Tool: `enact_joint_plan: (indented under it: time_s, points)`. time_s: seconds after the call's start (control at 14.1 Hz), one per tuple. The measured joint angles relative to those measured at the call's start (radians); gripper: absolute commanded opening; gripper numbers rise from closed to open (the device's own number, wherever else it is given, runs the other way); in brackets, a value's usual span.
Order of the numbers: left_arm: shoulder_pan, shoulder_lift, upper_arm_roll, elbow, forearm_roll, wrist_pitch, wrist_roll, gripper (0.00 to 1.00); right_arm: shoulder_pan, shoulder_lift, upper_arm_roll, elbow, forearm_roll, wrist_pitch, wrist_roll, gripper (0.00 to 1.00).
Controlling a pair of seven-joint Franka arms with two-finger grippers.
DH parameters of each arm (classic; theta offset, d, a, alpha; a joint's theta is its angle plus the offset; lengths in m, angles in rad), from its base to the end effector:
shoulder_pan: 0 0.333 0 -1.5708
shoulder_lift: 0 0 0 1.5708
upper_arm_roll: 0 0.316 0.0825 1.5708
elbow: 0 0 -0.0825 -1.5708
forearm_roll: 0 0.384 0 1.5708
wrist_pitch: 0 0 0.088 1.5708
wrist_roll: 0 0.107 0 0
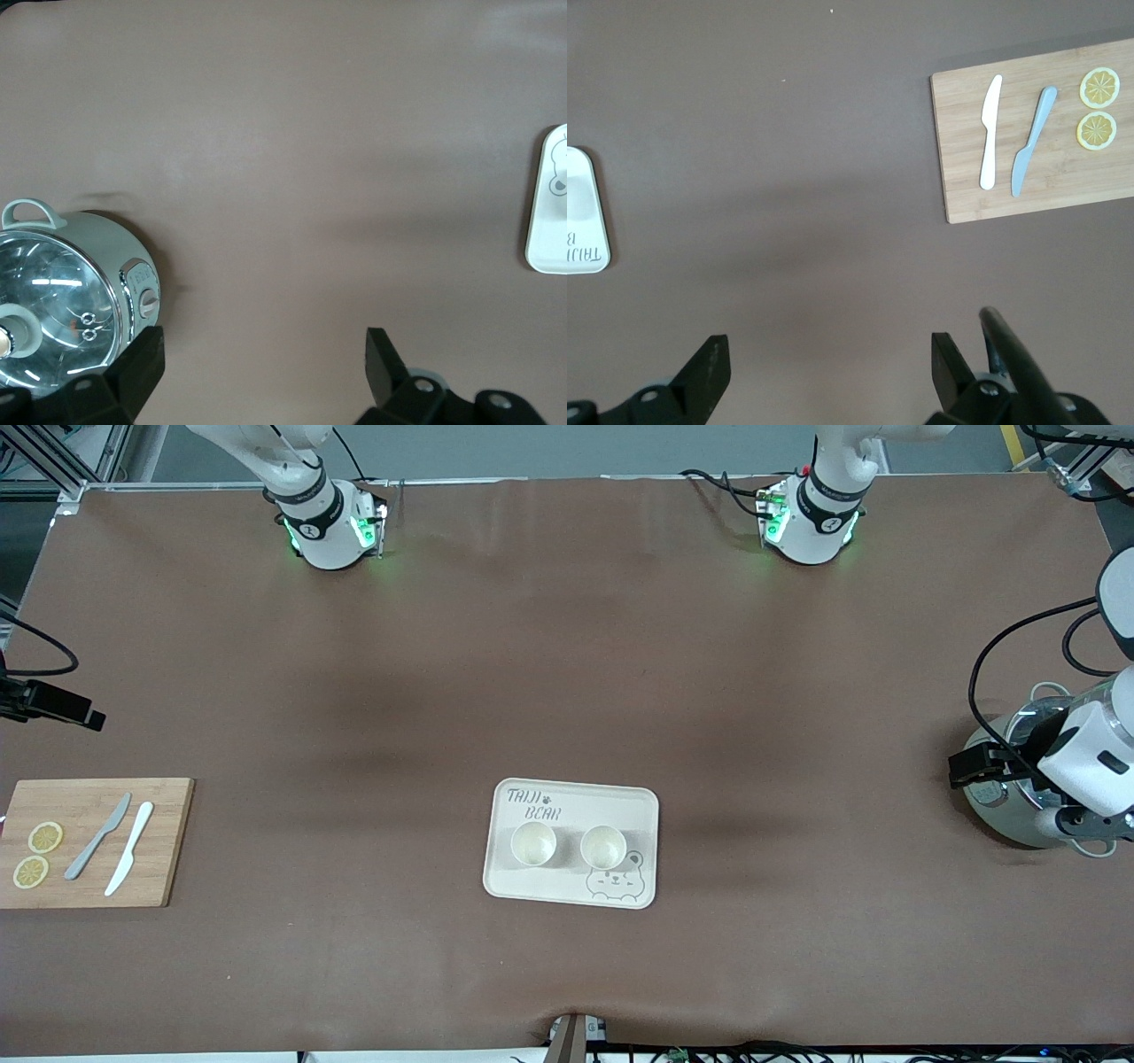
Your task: Place white IKEA cup upright on tray with both arms
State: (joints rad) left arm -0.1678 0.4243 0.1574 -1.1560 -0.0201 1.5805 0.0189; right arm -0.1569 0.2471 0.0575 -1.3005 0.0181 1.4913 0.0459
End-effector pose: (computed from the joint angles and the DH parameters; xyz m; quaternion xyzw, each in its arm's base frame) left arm 0.6764 -0.0333 0.5614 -0.9995 0.0215 -0.0025 0.0222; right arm 0.6177 -0.0644 0.5991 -0.9968 0.0728 0.0275 0.0168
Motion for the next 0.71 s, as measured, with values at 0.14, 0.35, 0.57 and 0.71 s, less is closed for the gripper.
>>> enact_joint_plan:
  time_s: [0.14,0.35,0.57,0.71]
  points:
    - [-0.002,-0.001,-0.008,-0.001,-0.002,-0.008,0.002,1.00,-0.001,-0.002,-0.003,-0.056,-0.001,0.060,0.000,1.00]
    - [-0.006,-0.056,-0.103,-0.017,0.040,-0.051,0.002,1.00,-0.005,-0.011,-0.006,-0.112,-0.002,0.103,-0.001,1.00]
    - [-0.013,-0.216,-0.170,-0.095,0.096,-0.070,-0.003,1.00,-0.015,-0.053,-0.009,-0.198,-0.002,0.186,-0.019,1.00]
    - [-0.009,-0.293,-0.171,-0.151,0.097,-0.072,0.002,1.00,-0.017,-0.087,-0.010,-0.262,-0.002,0.229,-0.034,1.00]
